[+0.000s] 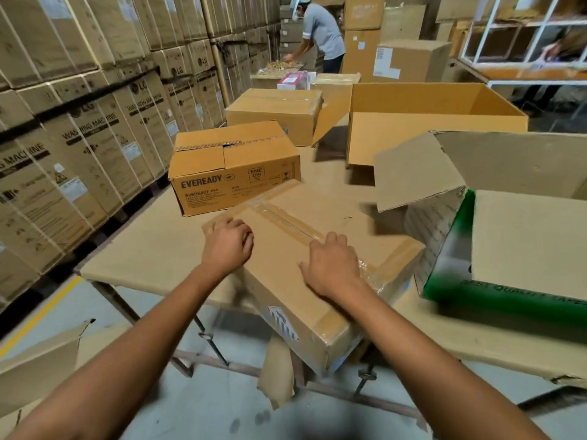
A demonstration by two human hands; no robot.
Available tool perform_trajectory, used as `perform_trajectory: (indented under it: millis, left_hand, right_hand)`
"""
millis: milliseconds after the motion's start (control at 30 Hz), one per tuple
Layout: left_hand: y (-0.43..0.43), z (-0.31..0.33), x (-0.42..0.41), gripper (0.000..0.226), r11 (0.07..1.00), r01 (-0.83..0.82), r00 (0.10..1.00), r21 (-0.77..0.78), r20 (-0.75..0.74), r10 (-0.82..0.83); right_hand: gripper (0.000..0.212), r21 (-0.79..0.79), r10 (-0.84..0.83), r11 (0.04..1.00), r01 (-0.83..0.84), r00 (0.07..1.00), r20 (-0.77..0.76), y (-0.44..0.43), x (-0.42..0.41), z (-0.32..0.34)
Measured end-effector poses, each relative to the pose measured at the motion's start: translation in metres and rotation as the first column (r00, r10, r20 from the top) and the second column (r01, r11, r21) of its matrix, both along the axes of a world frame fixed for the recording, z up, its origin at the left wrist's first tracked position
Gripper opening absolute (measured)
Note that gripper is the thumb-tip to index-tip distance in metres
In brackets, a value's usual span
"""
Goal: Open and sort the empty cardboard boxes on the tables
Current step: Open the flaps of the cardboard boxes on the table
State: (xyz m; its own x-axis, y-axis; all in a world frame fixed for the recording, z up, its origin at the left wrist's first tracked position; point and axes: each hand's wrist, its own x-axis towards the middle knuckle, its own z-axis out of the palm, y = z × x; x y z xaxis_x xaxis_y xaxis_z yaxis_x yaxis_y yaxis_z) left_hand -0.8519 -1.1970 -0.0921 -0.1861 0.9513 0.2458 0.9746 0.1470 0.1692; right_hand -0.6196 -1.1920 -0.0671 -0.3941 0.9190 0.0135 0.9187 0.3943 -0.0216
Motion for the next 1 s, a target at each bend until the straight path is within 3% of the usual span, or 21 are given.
perform_trajectory:
  millis: [33,100,200,233,300,500,667,700,800,833,933,1000]
  left_hand:
    - [-0.008,-0.004,0.009,0.028,0.992,-0.113,0.991,0.051,0.080,0.108]
    - [-0.030,-0.013,0.040,0.035,0.958,-0.276,0.895,0.078,0.384,0.226]
    - [-0.061,-0.023,0.095,0.060,0.950,-0.311,0.590,-0.025,0.779,0.213]
    - [-0.065,-0.026,0.107,0.064,0.952,-0.304,0.499,-0.043,0.844,0.198]
    - [-0.059,-0.030,0.108,0.066,0.955,-0.292,0.430,-0.048,0.885,0.176]
    - [-0.019,-0.019,0.030,0.051,0.998,-0.055,0.552,-0.035,0.832,0.060]
    - [0.012,-0.001,0.005,0.044,0.991,0.019,0.801,-0.135,0.595,0.066]
    - [0.016,-0.001,0.008,0.044,0.991,-0.001,0.826,-0.136,0.558,0.077]
    - [0.013,-0.006,0.019,0.046,0.993,-0.060,0.834,-0.104,0.541,0.107]
    - [0.009,-0.010,0.022,0.048,0.995,-0.065,0.822,-0.077,0.560,0.098]
    - [0.002,-0.012,0.021,0.049,0.996,-0.066,0.811,-0.058,0.578,0.088]
    - [0.007,-0.006,0.016,0.049,0.991,-0.048,0.862,-0.127,0.496,0.106]
  right_hand:
    - [0.057,-0.006,0.005,1.000,-0.005,1.000,-0.016,0.004,0.003,0.003]
    - [0.059,-0.033,0.027,0.999,-0.028,0.999,-0.045,0.021,0.014,0.004]
    - [0.076,-0.150,-0.010,0.989,0.005,0.999,-0.034,0.042,0.034,-0.006]
    - [0.080,-0.185,-0.033,0.982,0.026,0.999,-0.036,0.045,0.038,-0.011]
    - [0.085,-0.203,-0.064,0.978,0.054,0.997,-0.046,0.046,0.038,-0.019]
    - [0.089,-0.154,-0.062,0.986,0.071,0.996,0.063,0.034,0.019,-0.009]
    - [0.061,-0.121,0.044,0.992,-0.043,0.999,0.006,0.044,0.044,0.007]
    - [0.069,-0.167,-0.013,0.986,0.013,1.000,0.000,0.048,0.054,0.003]
    - [0.125,-0.370,-0.357,0.877,0.307,0.931,-0.071,0.054,0.075,-0.011]
    - [0.131,-0.428,-0.431,0.835,0.347,0.895,-0.116,0.054,0.077,-0.013]
    - [0.120,-0.495,-0.483,0.809,0.318,0.839,-0.251,0.056,0.078,-0.012]
    - [0.105,-0.489,-0.469,0.830,0.267,0.809,-0.354,0.052,0.084,-0.012]
